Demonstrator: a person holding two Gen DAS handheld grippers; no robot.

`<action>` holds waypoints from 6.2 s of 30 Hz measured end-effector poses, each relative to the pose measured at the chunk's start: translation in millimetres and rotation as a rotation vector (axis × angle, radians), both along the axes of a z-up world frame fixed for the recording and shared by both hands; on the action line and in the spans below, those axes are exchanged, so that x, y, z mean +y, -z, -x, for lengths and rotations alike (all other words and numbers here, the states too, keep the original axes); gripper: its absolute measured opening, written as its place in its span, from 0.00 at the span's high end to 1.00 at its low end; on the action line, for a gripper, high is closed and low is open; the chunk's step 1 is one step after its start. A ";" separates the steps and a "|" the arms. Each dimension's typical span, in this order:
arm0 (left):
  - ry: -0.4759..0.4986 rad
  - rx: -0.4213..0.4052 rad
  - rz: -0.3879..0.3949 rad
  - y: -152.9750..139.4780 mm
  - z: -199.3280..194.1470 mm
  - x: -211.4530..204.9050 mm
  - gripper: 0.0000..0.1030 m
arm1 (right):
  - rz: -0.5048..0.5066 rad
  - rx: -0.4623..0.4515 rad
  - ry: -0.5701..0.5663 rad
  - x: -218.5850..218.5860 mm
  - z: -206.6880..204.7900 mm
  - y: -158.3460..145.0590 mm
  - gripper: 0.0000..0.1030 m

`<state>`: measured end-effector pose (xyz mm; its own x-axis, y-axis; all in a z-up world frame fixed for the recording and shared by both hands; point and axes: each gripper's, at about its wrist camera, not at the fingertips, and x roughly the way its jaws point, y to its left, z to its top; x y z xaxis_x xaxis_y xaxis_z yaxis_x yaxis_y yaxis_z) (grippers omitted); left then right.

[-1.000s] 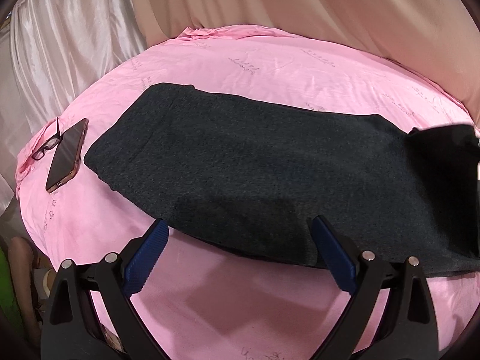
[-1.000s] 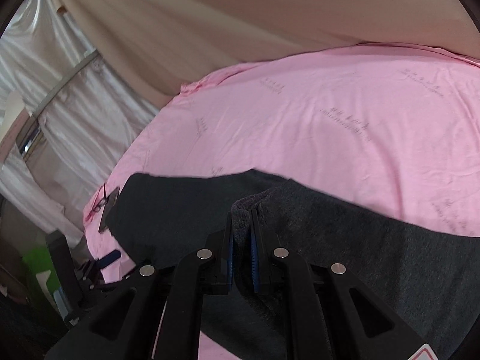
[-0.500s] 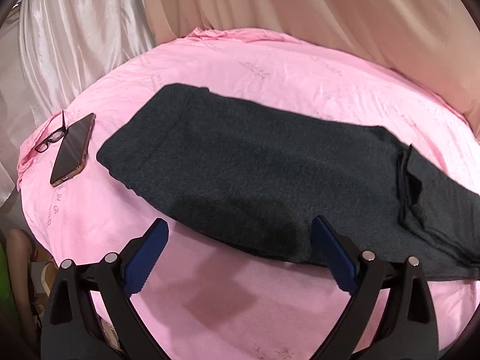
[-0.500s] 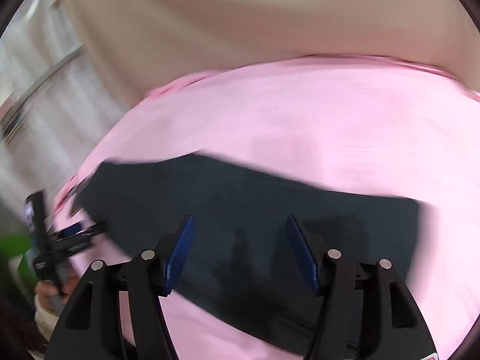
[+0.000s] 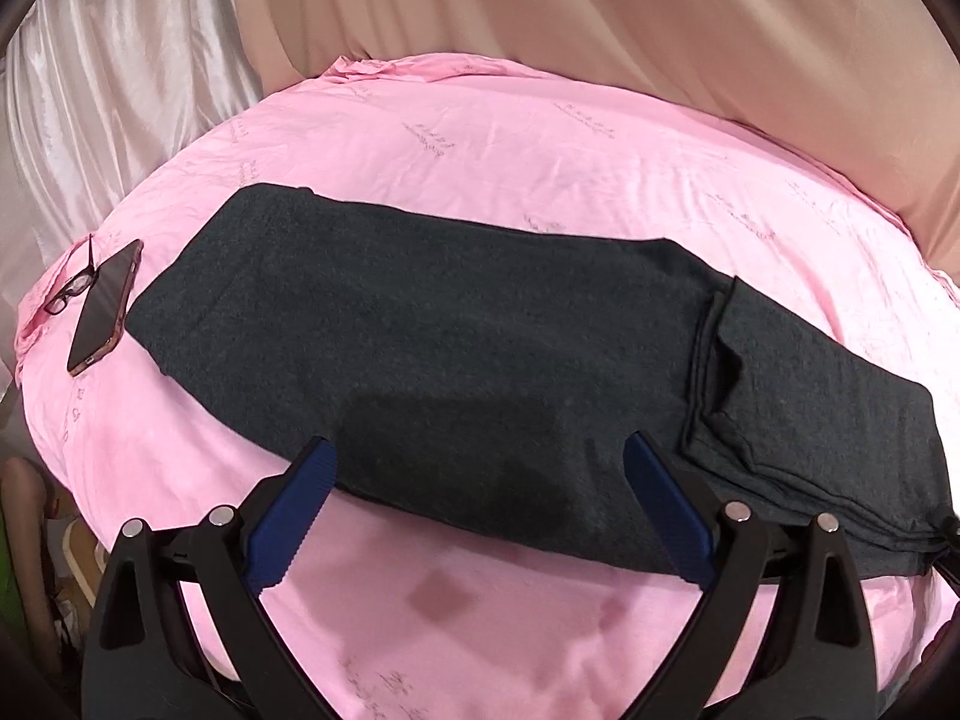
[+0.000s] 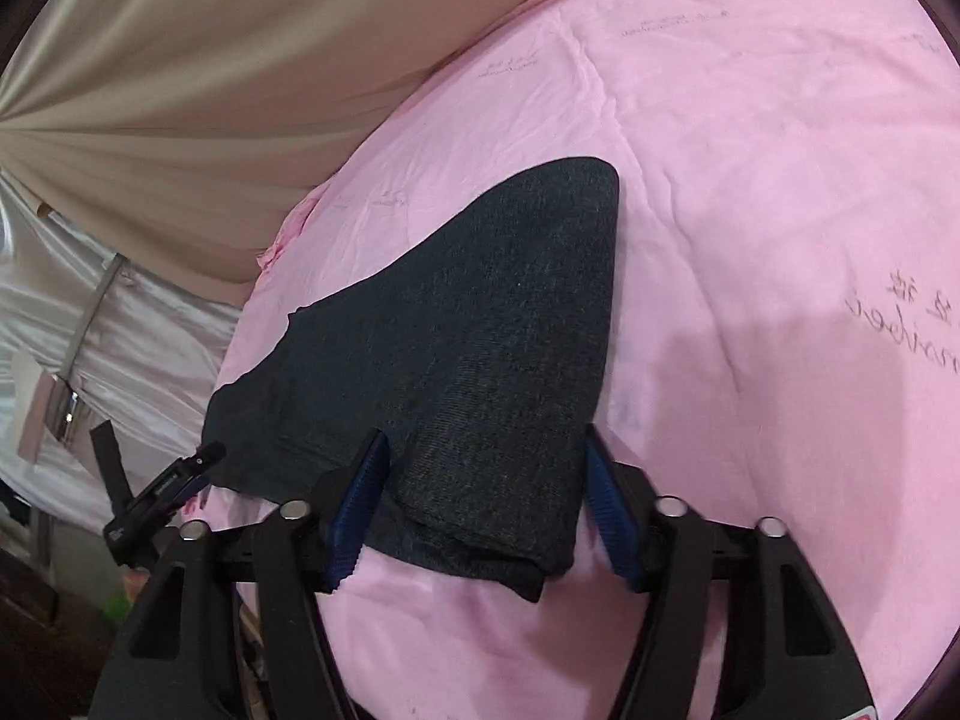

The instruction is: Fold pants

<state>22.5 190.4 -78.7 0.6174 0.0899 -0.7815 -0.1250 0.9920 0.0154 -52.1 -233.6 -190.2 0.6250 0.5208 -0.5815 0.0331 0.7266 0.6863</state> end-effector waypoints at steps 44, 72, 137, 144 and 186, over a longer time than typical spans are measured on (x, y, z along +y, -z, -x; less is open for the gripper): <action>0.110 0.036 0.019 31.4 -4.9 28.2 0.05 | 0.470 -0.071 -0.719 242.7 -139.6 -61.1 0.99; 0.068 0.062 -0.008 34.8 -19.8 27.7 0.05 | 0.082 0.015 -0.829 205.3 -203.0 -31.3 0.49; -0.169 -0.052 0.568 16.2 -25.0 204.6 0.31 | 0.535 -0.341 -0.696 335.0 -66.5 -82.9 0.34; -0.138 -0.083 0.518 -5.3 -14.3 200.2 0.29 | 0.572 -0.261 -0.814 414.5 -124.7 -66.2 0.78; -0.195 -0.046 0.660 37.7 -6.4 187.6 0.05 | 0.298 -0.193 -0.714 375.2 -141.3 -90.6 0.71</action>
<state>28.9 377.9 -116.4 0.6719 -0.2830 -0.6844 -0.2883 0.7512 -0.5937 89.2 141.7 -99.6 0.3030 0.6728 -0.6749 -0.6094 0.6813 0.4055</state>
